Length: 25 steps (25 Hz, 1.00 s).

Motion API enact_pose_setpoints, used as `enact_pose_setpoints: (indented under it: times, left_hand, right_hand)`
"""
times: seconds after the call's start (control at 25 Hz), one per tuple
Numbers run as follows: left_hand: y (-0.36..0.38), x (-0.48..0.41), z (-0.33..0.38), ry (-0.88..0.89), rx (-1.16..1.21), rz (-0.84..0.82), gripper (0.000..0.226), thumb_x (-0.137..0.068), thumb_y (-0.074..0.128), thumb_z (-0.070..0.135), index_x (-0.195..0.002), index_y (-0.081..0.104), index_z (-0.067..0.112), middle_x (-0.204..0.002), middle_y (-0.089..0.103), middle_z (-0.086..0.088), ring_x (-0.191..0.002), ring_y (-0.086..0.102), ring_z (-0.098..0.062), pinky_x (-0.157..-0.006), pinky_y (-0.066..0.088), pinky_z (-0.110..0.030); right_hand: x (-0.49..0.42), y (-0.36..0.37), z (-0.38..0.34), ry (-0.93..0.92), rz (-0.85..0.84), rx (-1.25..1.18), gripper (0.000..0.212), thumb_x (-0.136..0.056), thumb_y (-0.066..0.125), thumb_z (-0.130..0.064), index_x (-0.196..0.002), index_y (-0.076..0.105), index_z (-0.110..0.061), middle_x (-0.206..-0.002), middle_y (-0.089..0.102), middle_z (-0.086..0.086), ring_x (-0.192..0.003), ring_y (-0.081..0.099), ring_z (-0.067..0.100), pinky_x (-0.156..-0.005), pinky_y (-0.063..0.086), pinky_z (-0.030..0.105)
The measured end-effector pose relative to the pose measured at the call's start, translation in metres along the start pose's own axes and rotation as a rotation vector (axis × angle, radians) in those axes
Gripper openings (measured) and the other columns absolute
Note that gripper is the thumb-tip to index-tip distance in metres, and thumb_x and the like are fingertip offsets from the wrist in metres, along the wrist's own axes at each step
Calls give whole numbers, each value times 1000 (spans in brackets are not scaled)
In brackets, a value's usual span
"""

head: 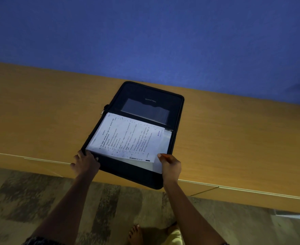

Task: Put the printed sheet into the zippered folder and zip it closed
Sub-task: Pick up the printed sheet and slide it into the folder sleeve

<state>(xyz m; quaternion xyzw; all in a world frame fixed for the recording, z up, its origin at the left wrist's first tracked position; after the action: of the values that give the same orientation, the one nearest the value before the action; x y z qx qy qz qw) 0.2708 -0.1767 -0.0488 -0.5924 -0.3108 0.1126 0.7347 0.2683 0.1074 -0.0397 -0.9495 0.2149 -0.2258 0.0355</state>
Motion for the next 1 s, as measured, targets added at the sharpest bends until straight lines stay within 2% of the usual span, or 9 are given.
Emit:
enact_pose_setpoints:
  times: [0.16, 0.24, 0.36, 0.48, 0.64, 0.76, 0.84, 0.92, 1.0]
  left_hand:
    - [0, -1, -1, 13, -13, 4, 52, -97, 48, 34, -138, 39, 4, -143, 33, -21, -130, 34, -39, -100, 37, -53]
    - [0, -1, -2, 14, -14, 4, 52, -97, 48, 34, -137, 39, 4, -143, 33, -21, -130, 33, -39, -100, 38, -53]
    - [1, -1, -2, 10, -24, 2, 52, -97, 47, 34, -139, 37, 4, -144, 31, -20, -131, 33, -38, -100, 38, -52]
    - [3, -1, -2, 15, -23, 12, 53, -97, 46, 35, -139, 36, 4, -145, 31, -20, -132, 32, -39, -100, 38, -52]
    - [4, -2, -3, 15, -28, 14, 54, -96, 47, 36, -139, 36, 4, -145, 31, -21, -132, 32, -39, -100, 38, -52]
    - [3, -3, -3, 11, -34, 15, 54, -96, 48, 36, -138, 38, 5, -143, 32, -21, -131, 33, -39, -99, 39, -51]
    - [3, -3, -3, 12, -39, 13, 54, -96, 48, 36, -138, 38, 4, -143, 32, -21, -131, 34, -39, -99, 39, -51]
    - [4, -2, -2, 11, -41, 14, 53, -96, 47, 36, -138, 38, 4, -143, 33, -21, -131, 34, -39, -99, 39, -51]
    - [3, -2, -2, 10, -39, 14, 53, -96, 47, 35, -139, 38, 4, -143, 33, -21, -131, 33, -39, -99, 39, -51]
  right_hand:
    - [5, 1, -1, -4, 27, -122, 11, -82, 74, -18, -88, 74, -8, -80, 74, 3, -70, 61, 14, -58, 48, 23]
    - [6, 3, -2, 56, -10, -216, 8, -87, 68, -13, -93, 70, -9, -78, 75, 5, -65, 59, 15, -49, 47, 23]
    - [4, 3, 2, 178, -30, -252, 13, -92, 59, -7, -99, 64, -16, -79, 74, 8, -63, 61, 16, -50, 47, 25]
    - [3, 0, 8, 234, 16, -159, 20, -92, 52, 0, -94, 62, -18, -77, 72, 11, -58, 62, 16, -47, 45, 25]
    - [3, 1, 7, 141, 30, 69, 26, -88, 48, 2, -87, 63, -19, -77, 73, 9, -57, 64, 15, -39, 46, 22]
    - [3, 1, 10, 152, 3, 192, 16, -85, 57, -2, -86, 70, -12, -73, 69, 7, -55, 61, 15, -42, 51, 25]
    - [5, 4, 13, 158, -12, 240, 8, -83, 65, -11, -77, 71, -10, -66, 66, 4, -50, 58, 15, -43, 52, 25]
    - [7, 9, 11, 123, -22, 311, 17, -80, 75, -24, -70, 65, -15, -67, 64, 0, -55, 62, 17, -51, 57, 30]
    - [8, 14, 8, 98, -30, 390, 23, -76, 79, -29, -71, 61, -16, -72, 64, 0, -68, 66, 23, -64, 61, 38]
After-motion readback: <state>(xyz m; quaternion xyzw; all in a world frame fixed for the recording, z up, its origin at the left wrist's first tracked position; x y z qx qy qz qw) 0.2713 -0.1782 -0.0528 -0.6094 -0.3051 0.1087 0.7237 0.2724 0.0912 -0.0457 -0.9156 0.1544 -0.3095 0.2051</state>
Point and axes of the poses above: each hand's wrist, its own x-axis away from the middle knuckle, its own y-axis out of the palm, z = x × y, the point moved 1 cm from there along -x, towards the middle knuckle
